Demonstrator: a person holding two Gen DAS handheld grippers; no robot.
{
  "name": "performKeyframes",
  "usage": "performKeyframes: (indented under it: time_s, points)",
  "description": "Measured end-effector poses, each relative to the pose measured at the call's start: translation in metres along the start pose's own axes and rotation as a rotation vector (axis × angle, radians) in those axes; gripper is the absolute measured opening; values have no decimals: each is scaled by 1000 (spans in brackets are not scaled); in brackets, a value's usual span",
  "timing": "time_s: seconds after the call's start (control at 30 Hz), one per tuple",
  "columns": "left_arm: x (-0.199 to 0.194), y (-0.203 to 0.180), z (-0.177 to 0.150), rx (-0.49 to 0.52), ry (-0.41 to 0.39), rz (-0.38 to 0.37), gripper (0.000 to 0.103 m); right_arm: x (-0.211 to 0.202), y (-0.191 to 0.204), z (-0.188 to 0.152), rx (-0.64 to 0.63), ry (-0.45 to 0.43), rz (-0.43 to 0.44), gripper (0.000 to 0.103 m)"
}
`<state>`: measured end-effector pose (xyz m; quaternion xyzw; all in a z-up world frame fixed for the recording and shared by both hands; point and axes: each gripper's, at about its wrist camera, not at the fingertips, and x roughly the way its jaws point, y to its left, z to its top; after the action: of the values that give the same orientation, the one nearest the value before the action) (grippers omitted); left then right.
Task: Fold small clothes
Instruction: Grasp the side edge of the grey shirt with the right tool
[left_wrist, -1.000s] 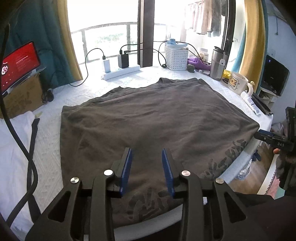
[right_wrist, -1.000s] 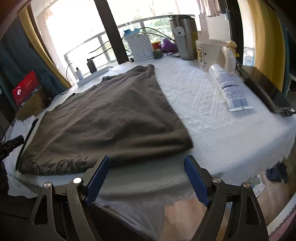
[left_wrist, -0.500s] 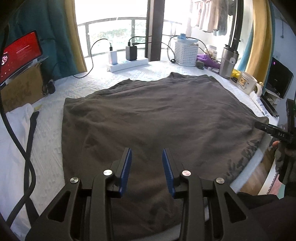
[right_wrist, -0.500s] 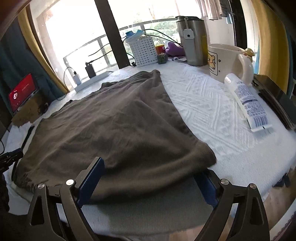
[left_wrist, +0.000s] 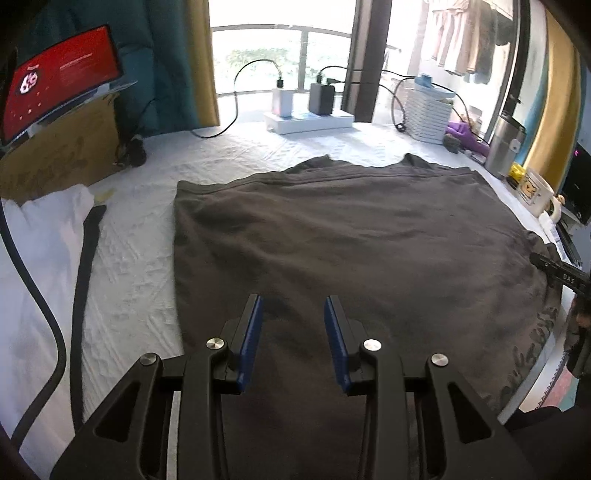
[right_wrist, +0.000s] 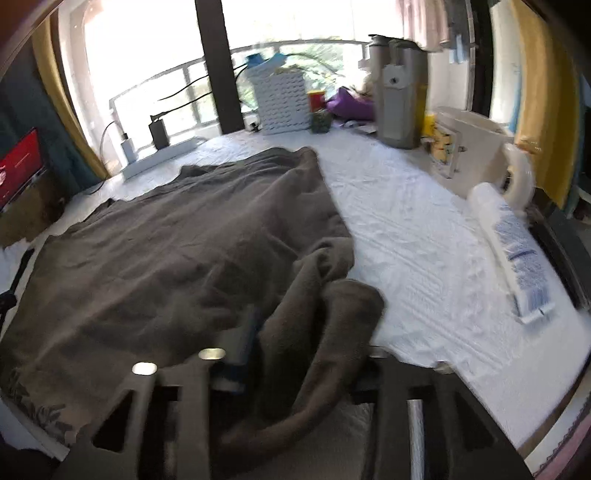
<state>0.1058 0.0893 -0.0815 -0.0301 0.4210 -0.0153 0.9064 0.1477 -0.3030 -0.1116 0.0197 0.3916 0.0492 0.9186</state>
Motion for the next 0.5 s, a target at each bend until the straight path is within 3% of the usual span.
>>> performKeyframes:
  time_s: [0.1, 0.5]
  points:
    - [4, 9, 4, -11, 2, 0, 34, 0, -2, 8, 13, 24, 37, 23]
    - [11, 30, 21, -38, -20, -32, 34, -28, 36, 59, -56, -61, 47, 23]
